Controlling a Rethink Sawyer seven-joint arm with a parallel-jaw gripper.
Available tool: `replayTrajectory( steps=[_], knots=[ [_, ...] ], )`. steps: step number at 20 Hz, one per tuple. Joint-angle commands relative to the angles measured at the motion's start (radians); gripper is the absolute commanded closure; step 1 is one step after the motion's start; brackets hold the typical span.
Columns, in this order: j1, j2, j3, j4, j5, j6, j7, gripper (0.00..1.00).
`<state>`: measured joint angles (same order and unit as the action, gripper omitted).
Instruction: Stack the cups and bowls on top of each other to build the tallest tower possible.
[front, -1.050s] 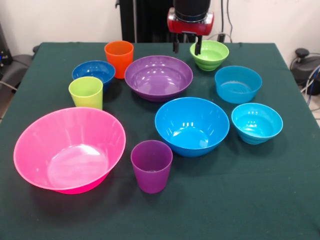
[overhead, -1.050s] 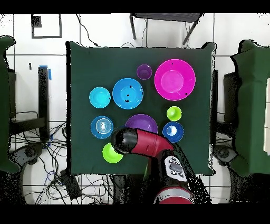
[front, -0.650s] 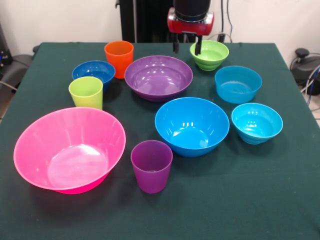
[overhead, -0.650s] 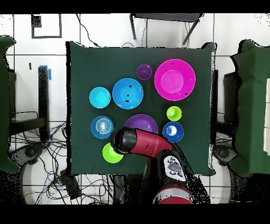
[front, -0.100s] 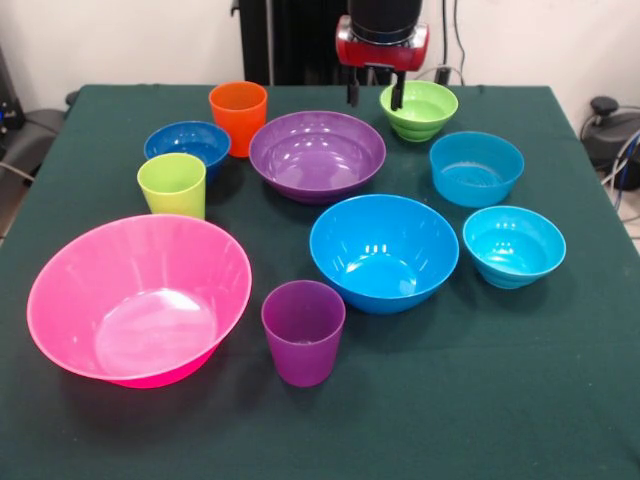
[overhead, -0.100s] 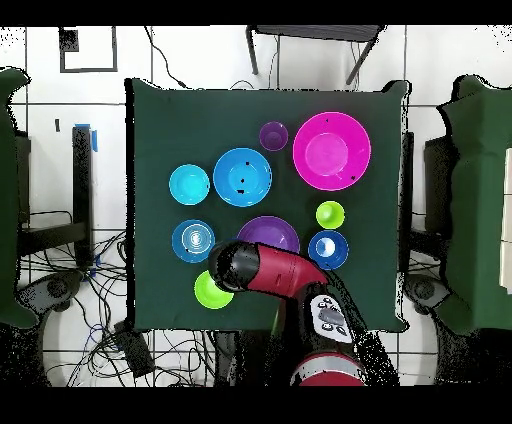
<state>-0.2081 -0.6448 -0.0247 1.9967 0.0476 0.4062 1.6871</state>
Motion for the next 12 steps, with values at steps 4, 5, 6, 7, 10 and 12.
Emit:
replayTrajectory(
  steps=[4, 5, 6, 7, 10, 12],
  knots=[
    [0.014, 0.028, 0.09, -0.019, -0.005, -0.003, 0.109, 0.0],
    [0.023, 0.028, 0.083, -0.02, -0.003, -0.001, 0.119, 0.0],
    [0.026, 0.029, 0.081, -0.017, 0.005, 0.011, 0.127, 0.0],
    [0.029, 0.029, 0.08, -0.015, 0.013, 0.022, 0.136, 0.0],
    [0.049, 0.027, 0.066, 0.001, 0.044, 0.031, 0.182, 0.0],
    [0.065, 0.025, 0.055, 0.013, 0.064, 0.03, 0.214, 0.0]
  ],
)
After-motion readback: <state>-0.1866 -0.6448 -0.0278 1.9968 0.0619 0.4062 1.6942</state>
